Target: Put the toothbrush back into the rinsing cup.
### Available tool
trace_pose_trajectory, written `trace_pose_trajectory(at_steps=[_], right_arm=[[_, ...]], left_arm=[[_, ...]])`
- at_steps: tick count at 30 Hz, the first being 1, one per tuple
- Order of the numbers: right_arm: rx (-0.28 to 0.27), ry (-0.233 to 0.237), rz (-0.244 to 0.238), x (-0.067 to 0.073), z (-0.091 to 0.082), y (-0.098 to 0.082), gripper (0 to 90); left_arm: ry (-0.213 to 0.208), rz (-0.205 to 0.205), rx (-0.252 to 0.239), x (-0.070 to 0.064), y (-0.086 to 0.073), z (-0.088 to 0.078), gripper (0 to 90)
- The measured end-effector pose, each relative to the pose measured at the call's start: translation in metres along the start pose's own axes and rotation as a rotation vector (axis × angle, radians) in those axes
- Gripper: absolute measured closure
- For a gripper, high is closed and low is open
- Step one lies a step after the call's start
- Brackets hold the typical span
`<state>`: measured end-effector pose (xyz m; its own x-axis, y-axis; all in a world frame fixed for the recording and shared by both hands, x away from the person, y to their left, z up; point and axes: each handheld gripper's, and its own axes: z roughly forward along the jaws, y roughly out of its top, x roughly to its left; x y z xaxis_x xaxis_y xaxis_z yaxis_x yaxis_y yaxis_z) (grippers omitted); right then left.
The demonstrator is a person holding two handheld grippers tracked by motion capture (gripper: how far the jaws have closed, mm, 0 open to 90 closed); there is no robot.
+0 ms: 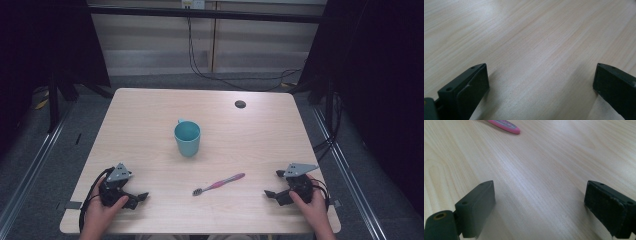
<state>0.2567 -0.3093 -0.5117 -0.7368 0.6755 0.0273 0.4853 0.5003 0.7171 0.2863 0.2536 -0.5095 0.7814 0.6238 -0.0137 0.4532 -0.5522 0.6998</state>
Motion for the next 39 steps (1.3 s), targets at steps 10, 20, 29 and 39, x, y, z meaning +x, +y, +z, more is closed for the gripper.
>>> trace_pose_trajectory(at_steps=[10, 20, 29, 39], right_arm=[[0.000, 0.018, -0.013, -0.002, 0.001, 0.001, 9.3], [0.227, 0.043, -0.140, 0.007, 0.005, 0.039, 21.8], [0.400, 0.091, -0.333, 0.026, 0.024, 0.090, 24.9], [0.541, 0.124, -0.456, 0.036, 0.041, 0.122, 28.1]], left_arm=[[0.004, 0.000, 0.001, 0.000, 0.000, 0.000, 0.1], [0.004, 0.000, 0.001, 0.000, 0.000, 0.000, 0.1], [0.004, 0.003, 0.004, 0.000, 0.000, 0.000, 0.1], [0.004, 0.004, 0.004, 0.000, 0.000, 0.000, 0.1]])
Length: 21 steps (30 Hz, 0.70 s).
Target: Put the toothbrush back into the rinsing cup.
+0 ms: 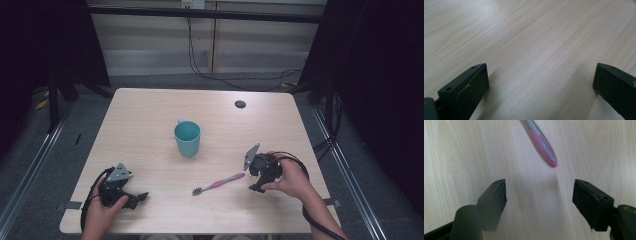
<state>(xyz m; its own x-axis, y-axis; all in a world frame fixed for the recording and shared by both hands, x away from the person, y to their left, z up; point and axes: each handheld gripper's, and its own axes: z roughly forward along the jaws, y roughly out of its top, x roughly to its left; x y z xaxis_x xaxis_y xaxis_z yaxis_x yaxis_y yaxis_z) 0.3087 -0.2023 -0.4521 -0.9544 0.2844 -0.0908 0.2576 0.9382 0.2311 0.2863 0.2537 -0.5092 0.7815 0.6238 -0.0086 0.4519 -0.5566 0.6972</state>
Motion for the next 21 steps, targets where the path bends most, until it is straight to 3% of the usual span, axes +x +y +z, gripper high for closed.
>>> trace_pose_trajectory(at_steps=[4, 7, 9, 10, 21], right_arm=[[0.024, 0.011, -0.032, -0.002, 0.000, 0.008, 32.2], [0.043, 0.013, -0.086, -0.002, 0.001, 0.017, 35.1], [0.051, 0.019, -0.086, -0.001, 0.002, 0.020, 35.5], [0.059, 0.014, -0.114, -0.001, 0.004, 0.024, 36.1], [0.095, 0.020, -0.176, -0.004, 0.011, 0.044, 42.1]], left_arm=[[0.000, 0.000, 0.000, 0.000, 0.000, 0.000, 0.1], [0.000, 0.000, 0.000, 0.000, 0.000, 0.000, 0.1], [-0.002, -0.001, 0.000, 0.000, 0.000, 0.000, 0.1], [0.000, 0.000, 0.000, 0.000, 0.000, 0.000, 0.1], [0.000, 0.000, 0.000, 0.000, 0.000, 0.000, 0.1]])
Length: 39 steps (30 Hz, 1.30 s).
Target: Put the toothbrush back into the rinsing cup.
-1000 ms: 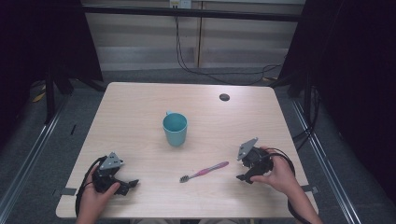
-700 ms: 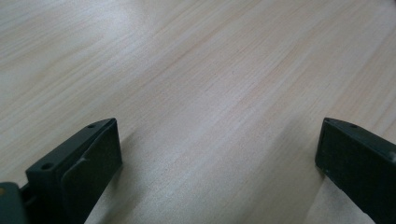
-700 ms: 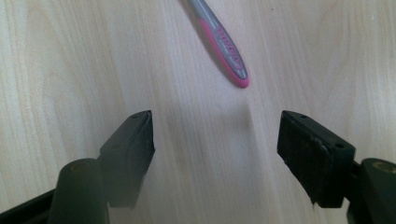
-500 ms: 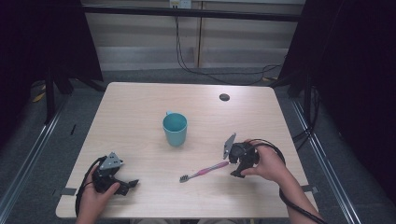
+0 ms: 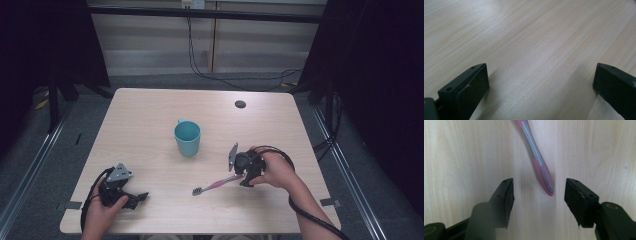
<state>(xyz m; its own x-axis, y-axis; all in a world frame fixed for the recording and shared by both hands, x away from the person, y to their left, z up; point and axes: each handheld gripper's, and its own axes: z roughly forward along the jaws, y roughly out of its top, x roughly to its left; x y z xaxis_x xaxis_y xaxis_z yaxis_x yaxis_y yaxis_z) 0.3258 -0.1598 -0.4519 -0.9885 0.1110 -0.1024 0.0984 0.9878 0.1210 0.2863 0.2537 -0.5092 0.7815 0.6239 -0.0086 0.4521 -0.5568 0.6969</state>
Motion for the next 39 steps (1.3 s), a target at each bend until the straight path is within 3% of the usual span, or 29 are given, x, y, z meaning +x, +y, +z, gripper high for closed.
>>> trace_pose_trajectory(at_steps=[8, 15, 17, 20, 26, 30, 32, 39], right_arm=[[-0.007, 0.026, -0.002, -0.008, 0.010, 0.003, 48.9], [0.009, 0.087, 0.014, -0.014, 0.013, 0.007, 59.1], [0.011, 0.087, -0.005, -0.015, 0.014, 0.008, 60.8], [0.029, 0.106, -0.004, -0.017, 0.017, 0.010, 70.0], [0.030, 0.139, -0.010, -0.018, 0.018, 0.009, 79.2], [0.036, 0.151, 0.024, -0.018, 0.018, 0.007, 79.8], [0.031, 0.158, 0.066, -0.018, 0.017, 0.005, 80.0], [-0.053, 0.154, 0.135, -0.019, 0.014, -0.010, 80.1]], left_arm=[[0.000, 0.000, 0.000, 0.000, 0.000, 0.000, 0.1], [-0.002, -0.001, 0.000, 0.000, 0.000, 0.000, 0.1], [0.000, 0.000, 0.000, 0.000, 0.000, 0.000, 0.1], [0.000, 0.000, 0.000, 0.000, 0.000, 0.000, 0.1], [-0.002, -0.001, 0.000, 0.000, 0.000, 0.000, 0.1], [-0.002, -0.001, 0.000, 0.000, 0.000, 0.000, 0.1], [-0.003, -0.001, 0.000, 0.000, 0.000, 0.000, 0.1], [0.000, 0.000, 0.000, 0.000, 0.000, 0.000, 0.1]])
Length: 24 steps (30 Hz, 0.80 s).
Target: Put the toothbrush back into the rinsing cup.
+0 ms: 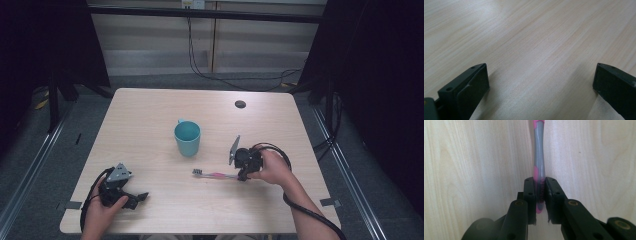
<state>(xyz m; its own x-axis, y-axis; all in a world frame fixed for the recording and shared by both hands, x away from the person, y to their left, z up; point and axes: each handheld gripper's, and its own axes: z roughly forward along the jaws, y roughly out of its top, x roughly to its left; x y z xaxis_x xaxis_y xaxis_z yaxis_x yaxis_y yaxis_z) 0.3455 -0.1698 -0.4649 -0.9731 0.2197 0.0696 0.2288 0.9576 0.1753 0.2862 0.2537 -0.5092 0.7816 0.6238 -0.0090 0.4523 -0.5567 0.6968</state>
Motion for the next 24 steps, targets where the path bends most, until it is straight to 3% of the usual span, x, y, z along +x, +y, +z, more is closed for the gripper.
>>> trace_pose_trajectory(at_steps=[1, 8, 9, 13, 18, 24], right_arm=[[-0.025, -0.007, 0.025, 0.000, -0.005, -0.004, 80.2], [-0.095, -0.035, 0.063, 0.002, -0.017, -0.010, 80.2], [-0.115, -0.029, 0.090, 0.004, -0.019, -0.011, 80.2], [-0.190, -0.031, 0.119, 0.005, -0.023, -0.015, 80.1], [-0.207, -0.035, 0.154, 0.007, -0.021, -0.014, 80.2], [-0.276, -0.037, 0.174, 0.007, -0.023, -0.014, 80.2]], left_arm=[[-0.002, -0.001, 0.000, 0.000, 0.000, 0.000, 0.1], [-0.002, -0.001, 0.001, 0.000, 0.000, 0.000, 0.1], [-0.002, -0.001, 0.000, 0.000, 0.000, 0.000, 0.1], [-0.001, -0.001, 0.001, 0.000, 0.000, 0.000, 0.1], [0.001, -0.006, 0.001, -0.001, 0.000, 0.000, 0.3], [0.003, -0.013, 0.001, -0.002, 0.000, 0.000, 0.0]])
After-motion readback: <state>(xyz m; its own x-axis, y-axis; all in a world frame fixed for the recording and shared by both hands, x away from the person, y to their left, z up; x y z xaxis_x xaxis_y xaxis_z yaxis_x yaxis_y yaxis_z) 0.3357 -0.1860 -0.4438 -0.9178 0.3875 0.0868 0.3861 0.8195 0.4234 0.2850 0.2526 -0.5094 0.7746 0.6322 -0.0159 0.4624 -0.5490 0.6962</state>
